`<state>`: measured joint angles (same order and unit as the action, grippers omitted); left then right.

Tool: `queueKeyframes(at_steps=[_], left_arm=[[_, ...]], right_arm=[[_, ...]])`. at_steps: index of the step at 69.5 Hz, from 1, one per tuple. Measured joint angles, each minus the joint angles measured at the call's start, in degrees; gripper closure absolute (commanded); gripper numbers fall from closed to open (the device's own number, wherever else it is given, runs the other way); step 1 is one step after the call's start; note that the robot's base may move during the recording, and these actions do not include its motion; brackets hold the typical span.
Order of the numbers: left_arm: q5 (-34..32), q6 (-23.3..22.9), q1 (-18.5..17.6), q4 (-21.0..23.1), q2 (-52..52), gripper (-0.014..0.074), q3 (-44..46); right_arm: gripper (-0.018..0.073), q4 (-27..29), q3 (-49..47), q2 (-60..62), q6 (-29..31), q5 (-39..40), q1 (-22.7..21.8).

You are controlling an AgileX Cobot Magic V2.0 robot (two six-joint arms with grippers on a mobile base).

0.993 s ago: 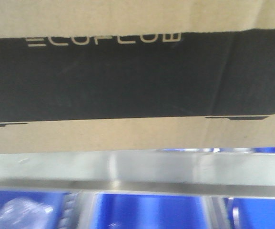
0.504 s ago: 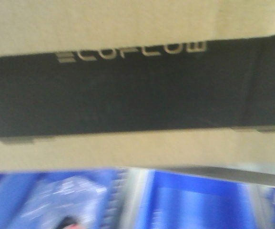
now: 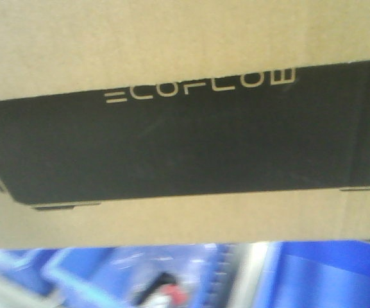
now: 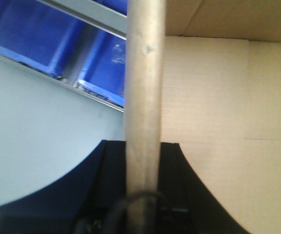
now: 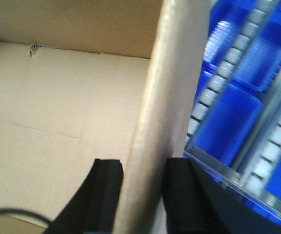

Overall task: Grab box from left shelf to table start
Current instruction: 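Pull the box back away from the shelf with both grippers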

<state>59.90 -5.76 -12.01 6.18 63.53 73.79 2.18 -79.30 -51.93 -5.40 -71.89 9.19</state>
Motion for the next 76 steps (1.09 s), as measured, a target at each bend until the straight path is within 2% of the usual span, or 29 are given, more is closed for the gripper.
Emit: queueKeyframes(at_steps=[13,46,76], left_arm=[[-0.47,0.12,0.00,-0.86,-2.48,0.0700,0.54],[-0.86,0.24,0.00,-4.85,-18.09,0.0700,0.54],[1.08,0.24,0.00,-5.01,-19.58,0.0700,0.54]], right_arm=[[0.0500,0.25,0.00,0.00,0.23,0.00,0.00],[0.0500,3.99,-0.15,0.35,1.02,0.00,0.11],[0.0500,4.43,-0.29,0.67,1.02,-0.10,0.33]])
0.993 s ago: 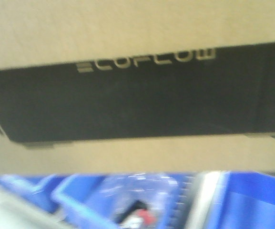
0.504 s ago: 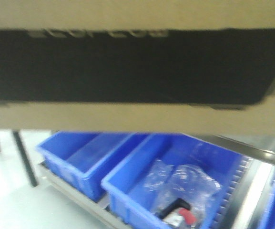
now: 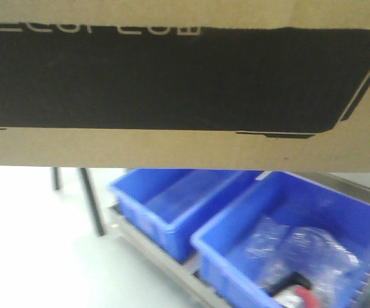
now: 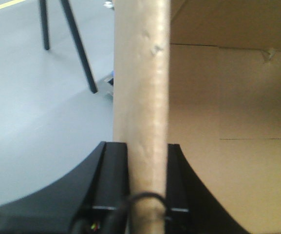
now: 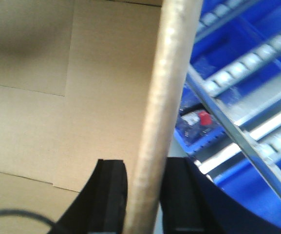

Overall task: Grab box from left shelf to table start
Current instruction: 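Pull the box back away from the shelf with both grippers, then hold the box with both grippers while the base turns away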

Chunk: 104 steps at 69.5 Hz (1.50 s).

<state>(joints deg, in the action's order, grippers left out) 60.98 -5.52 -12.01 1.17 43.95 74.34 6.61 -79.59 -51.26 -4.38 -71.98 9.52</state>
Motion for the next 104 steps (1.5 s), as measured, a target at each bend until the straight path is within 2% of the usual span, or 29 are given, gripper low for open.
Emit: queueKeyframes(at_steps=[104], left_arm=[[-0.11,0.00,0.10,0.11,0.00,0.0700,0.00]], right_arm=[[0.0500,0.00,0.00,0.00,0.00,0.00,0.00]])
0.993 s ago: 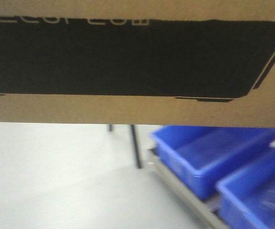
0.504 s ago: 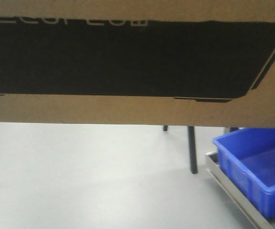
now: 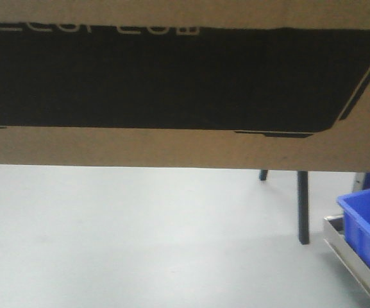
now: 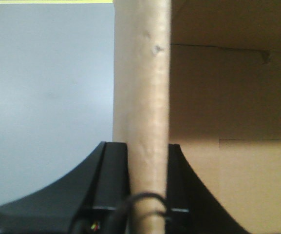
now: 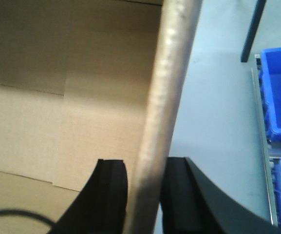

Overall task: Grab box from left shelf to table start
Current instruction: 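Hold the box with both grippers while the base turns away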

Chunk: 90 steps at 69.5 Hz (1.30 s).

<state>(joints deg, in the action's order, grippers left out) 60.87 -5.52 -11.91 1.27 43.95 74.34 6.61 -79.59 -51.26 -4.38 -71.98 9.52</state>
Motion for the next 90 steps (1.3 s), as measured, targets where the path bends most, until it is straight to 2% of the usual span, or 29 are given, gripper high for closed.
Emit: queueKeyframes(at_steps=[90], left_arm=[[0.00,0.00,0.00,0.08,0.00,0.0700,0.00]], right_arm=[[0.0500,0.00,0.00,0.00,0.00,0.00,0.00]])
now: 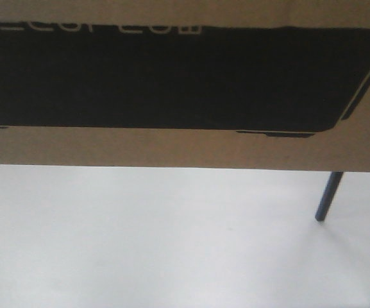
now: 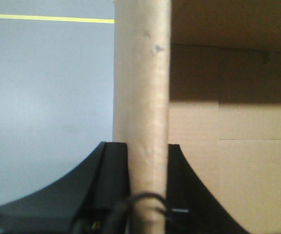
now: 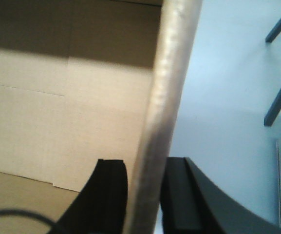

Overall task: Grab box from left shelf to table start
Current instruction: 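Hold the box with both grippers while the base turns away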

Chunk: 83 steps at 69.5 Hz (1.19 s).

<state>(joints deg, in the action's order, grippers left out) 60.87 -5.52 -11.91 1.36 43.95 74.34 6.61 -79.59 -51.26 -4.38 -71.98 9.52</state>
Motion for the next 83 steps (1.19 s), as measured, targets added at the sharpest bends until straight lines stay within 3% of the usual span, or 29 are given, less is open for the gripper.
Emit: queueKeyframes(at_steps=[83], left_arm=[[-0.08,0.00,0.00,0.00,0.00,0.0700,0.00]], right_arm=[[0.0500,0.00,0.00,0.00,0.03,0.00,0.00]])
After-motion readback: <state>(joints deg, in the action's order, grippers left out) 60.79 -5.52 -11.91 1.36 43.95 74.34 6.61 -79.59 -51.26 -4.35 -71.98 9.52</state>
